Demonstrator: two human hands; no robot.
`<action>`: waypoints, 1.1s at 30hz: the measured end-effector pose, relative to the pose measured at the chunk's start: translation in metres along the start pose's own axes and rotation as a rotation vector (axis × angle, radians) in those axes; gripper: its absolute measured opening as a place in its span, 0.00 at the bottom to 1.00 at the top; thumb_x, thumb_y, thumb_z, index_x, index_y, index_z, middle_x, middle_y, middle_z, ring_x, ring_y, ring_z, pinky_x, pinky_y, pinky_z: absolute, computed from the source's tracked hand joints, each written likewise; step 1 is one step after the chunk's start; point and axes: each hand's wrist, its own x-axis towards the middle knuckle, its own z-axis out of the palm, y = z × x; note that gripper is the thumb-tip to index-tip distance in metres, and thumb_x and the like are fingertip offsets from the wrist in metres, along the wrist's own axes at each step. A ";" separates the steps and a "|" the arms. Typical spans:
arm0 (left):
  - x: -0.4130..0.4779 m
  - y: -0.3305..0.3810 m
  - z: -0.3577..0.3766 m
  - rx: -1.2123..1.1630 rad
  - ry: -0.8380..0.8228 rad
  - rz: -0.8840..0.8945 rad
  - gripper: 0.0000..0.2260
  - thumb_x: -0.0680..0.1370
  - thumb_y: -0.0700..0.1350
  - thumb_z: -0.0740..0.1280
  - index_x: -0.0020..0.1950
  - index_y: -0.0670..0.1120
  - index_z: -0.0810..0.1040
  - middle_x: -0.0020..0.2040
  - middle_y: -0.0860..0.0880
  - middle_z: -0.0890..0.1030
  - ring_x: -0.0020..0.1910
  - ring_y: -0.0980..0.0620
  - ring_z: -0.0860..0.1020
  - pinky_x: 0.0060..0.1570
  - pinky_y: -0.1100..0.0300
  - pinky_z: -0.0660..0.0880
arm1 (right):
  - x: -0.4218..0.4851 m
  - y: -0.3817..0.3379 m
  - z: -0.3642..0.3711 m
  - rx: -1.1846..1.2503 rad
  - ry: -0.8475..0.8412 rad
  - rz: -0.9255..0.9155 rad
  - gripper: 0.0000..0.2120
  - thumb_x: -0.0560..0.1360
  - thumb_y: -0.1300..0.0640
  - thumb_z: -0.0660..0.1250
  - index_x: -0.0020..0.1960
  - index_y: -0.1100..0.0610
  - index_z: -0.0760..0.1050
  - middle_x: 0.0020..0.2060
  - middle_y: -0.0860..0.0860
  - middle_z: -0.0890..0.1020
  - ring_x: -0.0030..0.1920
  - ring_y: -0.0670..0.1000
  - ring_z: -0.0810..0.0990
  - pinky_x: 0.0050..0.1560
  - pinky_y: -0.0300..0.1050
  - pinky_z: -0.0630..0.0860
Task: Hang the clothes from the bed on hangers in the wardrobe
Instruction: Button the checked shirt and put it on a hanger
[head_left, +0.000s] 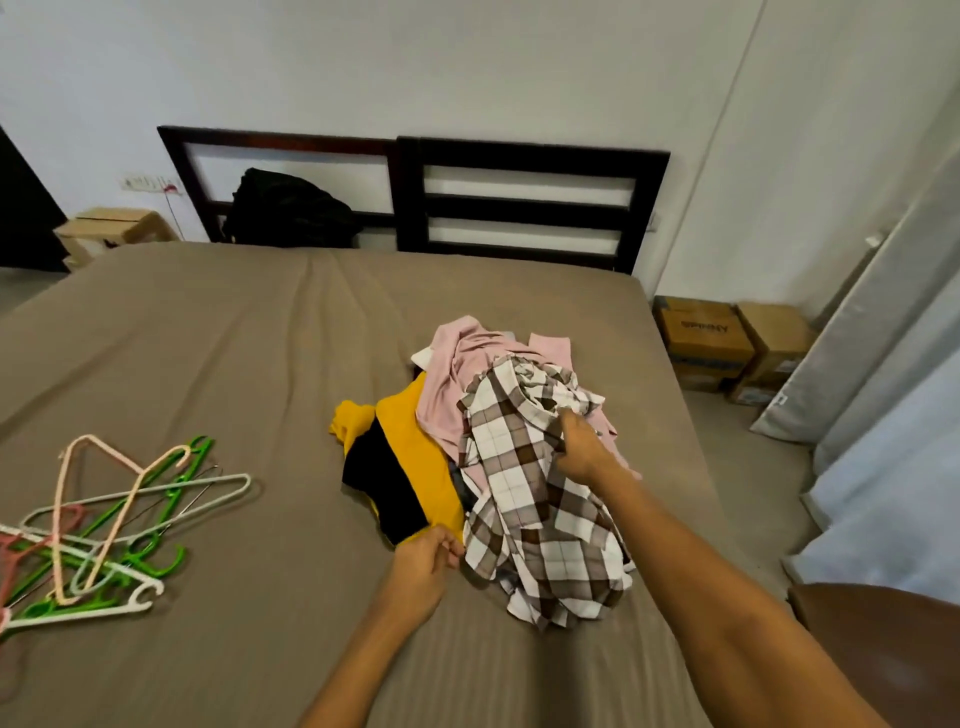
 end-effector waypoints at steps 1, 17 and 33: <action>0.009 -0.003 0.002 -0.008 0.004 0.011 0.19 0.80 0.35 0.55 0.40 0.58 0.70 0.38 0.56 0.77 0.40 0.59 0.77 0.41 0.63 0.71 | 0.014 0.000 0.005 0.018 0.007 0.008 0.35 0.70 0.64 0.67 0.73 0.63 0.55 0.68 0.63 0.66 0.68 0.62 0.65 0.66 0.49 0.65; 0.071 0.080 -0.021 -0.245 0.040 -0.140 0.16 0.75 0.48 0.69 0.60 0.43 0.75 0.51 0.46 0.78 0.51 0.46 0.76 0.44 0.60 0.69 | -0.097 -0.080 0.035 0.332 -0.110 -0.451 0.07 0.73 0.65 0.61 0.48 0.65 0.75 0.39 0.57 0.78 0.35 0.43 0.74 0.37 0.39 0.73; -0.031 0.148 -0.157 0.207 0.272 0.446 0.06 0.70 0.29 0.64 0.44 0.37 0.75 0.41 0.42 0.73 0.42 0.40 0.74 0.33 0.58 0.58 | -0.178 -0.153 -0.159 -0.079 0.788 -0.571 0.02 0.73 0.61 0.58 0.43 0.60 0.65 0.35 0.53 0.70 0.30 0.54 0.70 0.28 0.47 0.67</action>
